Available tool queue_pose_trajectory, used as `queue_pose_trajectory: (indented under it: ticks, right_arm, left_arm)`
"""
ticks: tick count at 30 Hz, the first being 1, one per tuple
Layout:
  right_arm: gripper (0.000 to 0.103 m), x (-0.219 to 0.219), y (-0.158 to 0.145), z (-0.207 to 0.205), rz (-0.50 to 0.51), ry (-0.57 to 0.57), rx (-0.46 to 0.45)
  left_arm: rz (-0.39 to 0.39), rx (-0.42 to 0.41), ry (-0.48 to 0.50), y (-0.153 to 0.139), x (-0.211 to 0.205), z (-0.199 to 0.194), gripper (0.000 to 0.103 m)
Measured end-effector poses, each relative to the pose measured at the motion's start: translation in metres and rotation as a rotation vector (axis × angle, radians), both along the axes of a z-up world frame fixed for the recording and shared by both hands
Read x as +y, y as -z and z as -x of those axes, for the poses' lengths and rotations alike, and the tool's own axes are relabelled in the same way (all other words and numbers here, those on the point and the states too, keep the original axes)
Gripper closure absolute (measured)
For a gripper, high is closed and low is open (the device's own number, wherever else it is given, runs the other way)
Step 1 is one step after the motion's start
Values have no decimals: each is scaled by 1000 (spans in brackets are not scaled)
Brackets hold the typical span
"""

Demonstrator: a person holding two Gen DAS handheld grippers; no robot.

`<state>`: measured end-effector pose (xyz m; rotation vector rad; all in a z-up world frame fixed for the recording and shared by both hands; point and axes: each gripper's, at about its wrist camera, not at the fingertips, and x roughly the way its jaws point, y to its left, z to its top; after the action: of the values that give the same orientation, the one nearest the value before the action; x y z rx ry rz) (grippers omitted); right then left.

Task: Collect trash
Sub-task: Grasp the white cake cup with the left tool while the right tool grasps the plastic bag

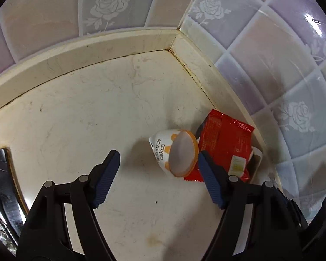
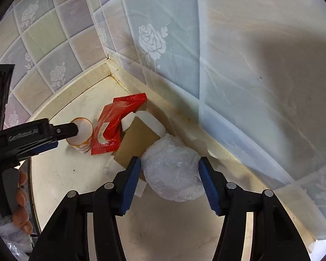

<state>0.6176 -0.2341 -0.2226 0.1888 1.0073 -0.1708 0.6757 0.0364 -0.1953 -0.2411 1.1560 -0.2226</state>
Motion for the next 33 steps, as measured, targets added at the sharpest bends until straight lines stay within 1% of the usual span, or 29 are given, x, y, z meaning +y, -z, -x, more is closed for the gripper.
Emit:
queue_pose_trajectory:
  ticks: [4,5,7,8,9,12,14,16,19,21,27,30,33]
  right_arm:
    - [54,3,2,0,19,-14,-10]
    - [55,4,1,0,25,-18,-12]
    - [58,3,-3,5,36,-23,-13]
    - [62,4,-2,5,37,-27,-16]
    - [66,4,-3,6,37,-29,-17]
    - [73,8,-3,5,31,-32,-20]
    - [76,9,-4,8,26,-36,-21]
    - [78,9,-5,10,18,-38,-22]
    - [81,6,-10,15,-14,-46,-24]
    - [82,6,-17,23,-25,-50,-36]
    - [82,11,-48,53,-40,-72,-92]
    - [82,18,-71,75,-50,-98,-135]
    - [82,26,-94,103,-79,-121,-176]
  left_arm:
    - [2,15,0,12,-4,-7,41]
    - [-2,1,1,12,-5,-8,43]
    - [2,1,11,14,-8,-11,55]
    - [1,-4,14,14,-9,-12,59]
    - [14,-11,20,14,-9,-13,67]
    - [11,-34,29,10,-10,-11,72]
    - [7,-60,41,7,-12,-7,75]
    - [14,-74,47,3,-12,-3,80]
    - [-4,-81,50,-6,-10,2,82]
    - [3,-91,47,-15,-6,7,82]
    - [40,-123,32,-58,15,39,82]
    - [67,-139,32,-84,22,64,82]
    - [91,-169,39,-111,26,98,82]
